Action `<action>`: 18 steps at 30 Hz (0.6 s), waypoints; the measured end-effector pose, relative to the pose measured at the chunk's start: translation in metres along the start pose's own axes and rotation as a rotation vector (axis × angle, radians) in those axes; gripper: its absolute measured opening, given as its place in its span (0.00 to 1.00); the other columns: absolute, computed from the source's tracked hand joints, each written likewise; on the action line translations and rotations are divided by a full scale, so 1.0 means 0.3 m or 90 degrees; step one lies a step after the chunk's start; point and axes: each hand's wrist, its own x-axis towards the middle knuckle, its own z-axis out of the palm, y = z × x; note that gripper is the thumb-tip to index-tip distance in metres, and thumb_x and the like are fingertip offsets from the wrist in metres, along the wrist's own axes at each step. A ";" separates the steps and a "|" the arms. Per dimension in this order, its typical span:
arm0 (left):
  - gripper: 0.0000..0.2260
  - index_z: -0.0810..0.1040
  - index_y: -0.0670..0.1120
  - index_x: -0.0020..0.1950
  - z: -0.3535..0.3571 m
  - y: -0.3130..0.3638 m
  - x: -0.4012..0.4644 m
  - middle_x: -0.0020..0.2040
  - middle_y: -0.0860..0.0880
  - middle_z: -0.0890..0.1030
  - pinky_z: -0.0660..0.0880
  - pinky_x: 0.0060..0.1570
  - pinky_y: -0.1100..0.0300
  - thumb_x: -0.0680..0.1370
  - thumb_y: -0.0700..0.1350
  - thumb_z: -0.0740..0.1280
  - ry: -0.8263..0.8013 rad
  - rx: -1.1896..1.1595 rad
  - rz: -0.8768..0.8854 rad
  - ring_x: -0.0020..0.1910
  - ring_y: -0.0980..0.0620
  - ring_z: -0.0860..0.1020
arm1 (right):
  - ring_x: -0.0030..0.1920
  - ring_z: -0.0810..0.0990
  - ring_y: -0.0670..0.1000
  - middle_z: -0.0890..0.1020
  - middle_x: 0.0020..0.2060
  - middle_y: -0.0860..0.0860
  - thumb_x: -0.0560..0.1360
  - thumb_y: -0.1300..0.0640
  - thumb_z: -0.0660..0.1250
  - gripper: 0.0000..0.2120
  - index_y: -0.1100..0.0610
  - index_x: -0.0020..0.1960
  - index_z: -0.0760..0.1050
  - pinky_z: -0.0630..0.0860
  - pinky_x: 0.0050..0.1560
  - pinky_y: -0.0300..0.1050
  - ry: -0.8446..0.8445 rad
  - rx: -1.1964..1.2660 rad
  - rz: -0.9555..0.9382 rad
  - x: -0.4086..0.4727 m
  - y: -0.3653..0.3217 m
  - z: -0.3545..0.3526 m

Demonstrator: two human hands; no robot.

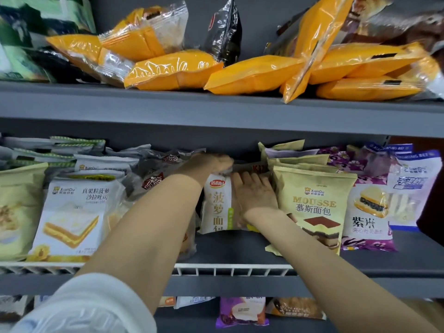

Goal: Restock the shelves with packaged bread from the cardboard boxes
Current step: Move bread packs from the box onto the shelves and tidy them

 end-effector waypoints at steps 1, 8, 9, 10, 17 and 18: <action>0.18 0.72 0.43 0.65 0.003 -0.006 0.005 0.65 0.43 0.75 0.67 0.63 0.50 0.77 0.45 0.57 0.012 -0.014 0.006 0.65 0.42 0.72 | 0.66 0.64 0.55 0.66 0.65 0.54 0.65 0.57 0.75 0.41 0.55 0.70 0.55 0.60 0.65 0.48 0.012 0.008 0.004 0.000 -0.002 0.003; 0.17 0.72 0.47 0.69 0.021 -0.041 0.015 0.70 0.45 0.71 0.63 0.69 0.54 0.80 0.46 0.58 0.059 -0.138 0.024 0.70 0.46 0.68 | 0.65 0.66 0.58 0.68 0.63 0.56 0.74 0.59 0.62 0.24 0.57 0.68 0.59 0.59 0.67 0.50 0.109 0.052 0.033 -0.001 -0.025 0.036; 0.18 0.70 0.48 0.70 0.025 -0.045 0.012 0.71 0.45 0.69 0.62 0.70 0.53 0.80 0.47 0.58 0.069 -0.134 0.022 0.70 0.46 0.67 | 0.65 0.66 0.57 0.68 0.64 0.56 0.74 0.59 0.62 0.25 0.57 0.69 0.58 0.58 0.68 0.50 0.110 0.054 0.025 0.004 -0.022 0.038; 0.18 0.69 0.49 0.71 0.028 -0.046 0.006 0.72 0.46 0.68 0.62 0.71 0.51 0.80 0.48 0.58 0.075 -0.127 0.015 0.71 0.46 0.66 | 0.66 0.65 0.57 0.68 0.64 0.56 0.73 0.58 0.63 0.27 0.56 0.69 0.58 0.58 0.68 0.50 0.102 0.054 0.014 0.009 -0.017 0.036; 0.18 0.71 0.47 0.69 -0.030 -0.040 -0.098 0.69 0.45 0.71 0.69 0.65 0.52 0.82 0.49 0.55 0.064 -0.125 0.049 0.65 0.44 0.71 | 0.75 0.51 0.57 0.57 0.71 0.57 0.62 0.55 0.77 0.53 0.57 0.75 0.46 0.47 0.75 0.48 0.027 0.035 -0.009 0.014 -0.006 0.030; 0.17 0.72 0.48 0.68 -0.032 -0.039 -0.122 0.69 0.45 0.72 0.69 0.65 0.51 0.81 0.50 0.56 0.066 -0.131 0.051 0.65 0.44 0.72 | 0.76 0.44 0.58 0.52 0.74 0.58 0.62 0.54 0.78 0.57 0.58 0.76 0.42 0.42 0.75 0.49 0.015 0.033 -0.008 0.008 -0.009 0.026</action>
